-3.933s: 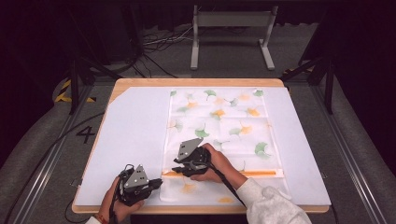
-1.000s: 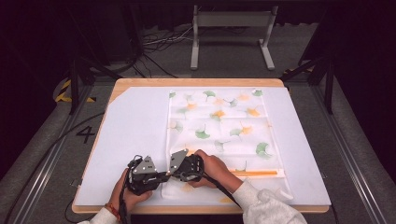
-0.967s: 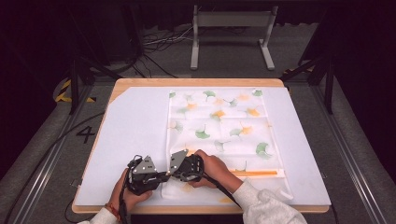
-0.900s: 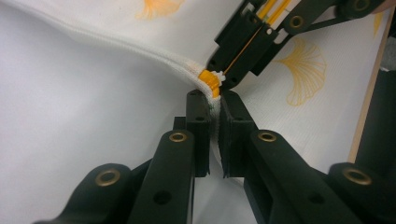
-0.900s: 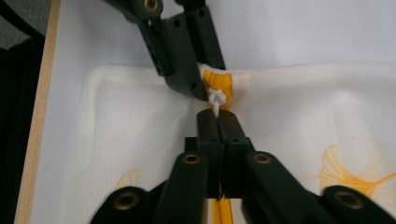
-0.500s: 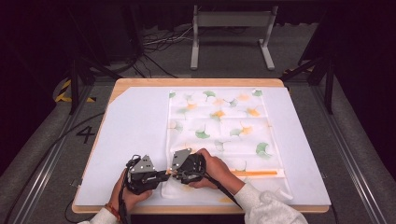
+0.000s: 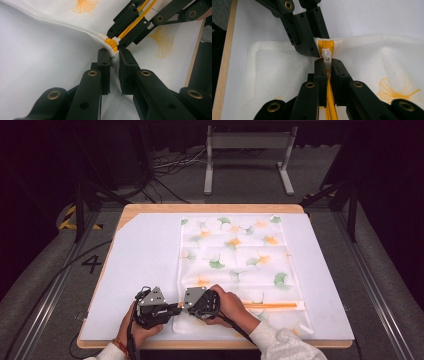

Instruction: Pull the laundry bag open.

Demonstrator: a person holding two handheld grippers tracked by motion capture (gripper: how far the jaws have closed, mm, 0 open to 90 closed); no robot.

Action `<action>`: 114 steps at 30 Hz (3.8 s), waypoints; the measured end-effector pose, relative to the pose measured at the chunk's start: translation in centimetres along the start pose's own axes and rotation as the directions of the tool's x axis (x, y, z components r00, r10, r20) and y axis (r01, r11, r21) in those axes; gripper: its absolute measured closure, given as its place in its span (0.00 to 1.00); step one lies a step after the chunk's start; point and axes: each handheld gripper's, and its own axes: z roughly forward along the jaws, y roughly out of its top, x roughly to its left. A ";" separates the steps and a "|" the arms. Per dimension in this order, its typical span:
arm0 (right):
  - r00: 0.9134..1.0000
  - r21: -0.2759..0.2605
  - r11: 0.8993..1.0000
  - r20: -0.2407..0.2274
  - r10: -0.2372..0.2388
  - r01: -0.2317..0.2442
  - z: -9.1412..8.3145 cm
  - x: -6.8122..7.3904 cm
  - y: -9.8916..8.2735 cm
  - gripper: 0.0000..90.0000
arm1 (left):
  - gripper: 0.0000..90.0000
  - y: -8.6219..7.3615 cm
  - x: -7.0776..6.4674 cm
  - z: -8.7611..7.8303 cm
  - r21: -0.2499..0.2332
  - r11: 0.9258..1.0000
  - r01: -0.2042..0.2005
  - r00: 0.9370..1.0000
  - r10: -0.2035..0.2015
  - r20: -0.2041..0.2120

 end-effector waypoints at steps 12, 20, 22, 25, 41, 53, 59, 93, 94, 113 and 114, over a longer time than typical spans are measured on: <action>1.000 0.011 1.000 -0.009 -0.006 0.006 -0.4 -0.2 0.0 0.94 | 0.90 0.1 -0.1 -0.1 0.000 1.000 -0.007 1.000 0.007 -0.018; 1.000 0.014 1.000 0.014 -0.007 0.007 -0.5 -0.3 0.1 0.88 | 0.92 0.0 -0.1 0.1 0.017 1.000 -0.014 1.000 0.014 -0.020; 1.000 0.006 1.000 0.009 -0.005 0.005 -0.5 -0.3 0.1 0.89 | 0.92 0.1 -0.1 0.0 0.013 1.000 -0.013 1.000 0.013 -0.020; 1.000 0.001 1.000 0.009 -0.012 0.012 -0.5 -0.3 0.2 0.89 | 0.92 0.0 -0.1 0.0 0.015 1.000 -0.006 1.000 0.006 -0.014; 0.999 0.004 0.999 -0.007 -0.042 0.042 -0.3 0.1 0.2 0.94 | 0.92 0.0 -0.1 0.1 0.013 1.000 -0.009 1.000 0.009 0.002; 0.999 0.020 0.999 -0.001 -0.034 0.034 -0.4 -0.1 0.1 0.94 | 0.95 0.0 0.0 -0.3 -0.033 0.999 0.018 1.000 -0.018 0.023; 0.999 0.039 0.999 0.000 -0.033 0.033 -0.1 -0.3 -0.2 0.94 | 0.95 -0.1 0.0 -0.5 -0.046 0.999 0.015 1.000 -0.014 0.016; 1.000 0.113 0.994 -0.009 0.005 -0.004 -2.9 -1.3 -3.9 0.94 | 0.96 -0.2 -0.2 -0.6 -0.020 1.000 -0.012 1.000 0.012 -0.014; 1.000 0.112 0.994 -0.009 0.007 -0.006 -3.1 -1.3 -4.1 0.94 | 0.96 -0.2 -0.2 -0.6 -0.018 1.000 -0.014 1.000 0.014 -0.013; 0.999 0.138 0.990 0.013 0.037 -0.039 -5.9 -1.6 -7.3 0.94 | 0.96 -0.1 -0.2 -0.5 -0.004 1.000 -0.023 1.000 0.023 -0.017; 0.999 0.140 0.989 0.016 0.035 -0.036 -5.9 -1.6 -7.4 0.94 | 0.96 -0.1 -0.2 -0.5 -0.004 1.000 -0.023 1.000 0.023 -0.017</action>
